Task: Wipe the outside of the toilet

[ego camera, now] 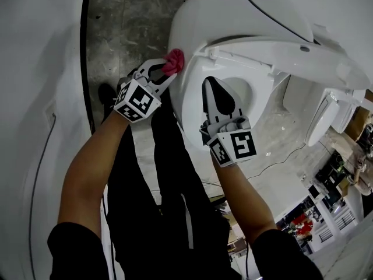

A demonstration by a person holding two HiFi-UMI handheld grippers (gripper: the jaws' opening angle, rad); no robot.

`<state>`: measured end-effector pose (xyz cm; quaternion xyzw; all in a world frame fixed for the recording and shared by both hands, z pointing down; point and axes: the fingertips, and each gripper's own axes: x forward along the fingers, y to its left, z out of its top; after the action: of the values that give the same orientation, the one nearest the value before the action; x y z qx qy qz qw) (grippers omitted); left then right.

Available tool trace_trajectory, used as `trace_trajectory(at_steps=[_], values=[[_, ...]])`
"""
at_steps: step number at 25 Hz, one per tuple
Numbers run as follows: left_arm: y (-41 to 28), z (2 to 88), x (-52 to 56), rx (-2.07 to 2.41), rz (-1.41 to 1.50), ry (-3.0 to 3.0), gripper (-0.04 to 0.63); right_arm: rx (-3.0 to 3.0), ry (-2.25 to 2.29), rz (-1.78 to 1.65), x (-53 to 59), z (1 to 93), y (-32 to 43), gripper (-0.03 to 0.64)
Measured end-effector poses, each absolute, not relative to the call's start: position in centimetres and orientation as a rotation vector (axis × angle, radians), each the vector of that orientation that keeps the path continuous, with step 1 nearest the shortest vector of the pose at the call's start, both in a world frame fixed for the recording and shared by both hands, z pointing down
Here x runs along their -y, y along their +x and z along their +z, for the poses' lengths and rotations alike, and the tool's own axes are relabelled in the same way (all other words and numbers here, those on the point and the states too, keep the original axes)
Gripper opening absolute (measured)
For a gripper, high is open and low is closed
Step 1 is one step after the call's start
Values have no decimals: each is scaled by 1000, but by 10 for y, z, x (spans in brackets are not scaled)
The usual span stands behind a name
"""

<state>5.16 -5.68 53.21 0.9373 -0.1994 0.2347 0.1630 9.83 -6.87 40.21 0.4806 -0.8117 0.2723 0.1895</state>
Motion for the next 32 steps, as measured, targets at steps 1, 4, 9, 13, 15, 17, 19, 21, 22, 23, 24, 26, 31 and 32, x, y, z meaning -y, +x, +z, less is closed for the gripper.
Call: trace_trajectory(at_steps=[1, 4, 9, 13, 15, 17, 19, 21, 22, 23, 24, 26, 31, 32], values=[[52, 534, 50, 554, 674, 2675, 94, 2283, 1345, 762, 68, 403, 97, 37], [54, 538, 33, 525, 685, 2682, 94, 2280, 1339, 761, 67, 407, 96, 37], [57, 543, -4, 464, 704, 2680, 94, 2275, 1312, 769, 58, 413, 94, 37], [64, 551, -40, 413, 701, 2649, 92, 2262, 1304, 790, 50, 420, 96, 37], [65, 554, -50, 423, 690, 2629, 92, 2256, 1303, 795, 47, 425, 95, 37], [65, 555, -60, 421, 689, 2625, 92, 2254, 1298, 799, 45, 427, 94, 37], [67, 556, -75, 386, 700, 2634, 92, 2256, 1296, 800, 44, 427, 94, 37], [71, 557, -92, 345, 711, 2635, 92, 2259, 1297, 797, 43, 427, 95, 37], [74, 558, -100, 332, 712, 2630, 92, 2260, 1298, 796, 43, 428, 96, 37], [76, 560, -108, 324, 711, 2624, 92, 2261, 1300, 796, 42, 429, 96, 37], [78, 561, -115, 318, 710, 2616, 92, 2262, 1301, 797, 42, 429, 96, 37], [80, 564, -129, 298, 711, 2601, 92, 2266, 1302, 796, 43, 429, 95, 37], [87, 570, -158, 241, 724, 2566, 91, 2269, 1303, 794, 43, 429, 94, 37], [88, 570, -161, 236, 724, 2561, 91, 2268, 1302, 793, 42, 430, 93, 37]])
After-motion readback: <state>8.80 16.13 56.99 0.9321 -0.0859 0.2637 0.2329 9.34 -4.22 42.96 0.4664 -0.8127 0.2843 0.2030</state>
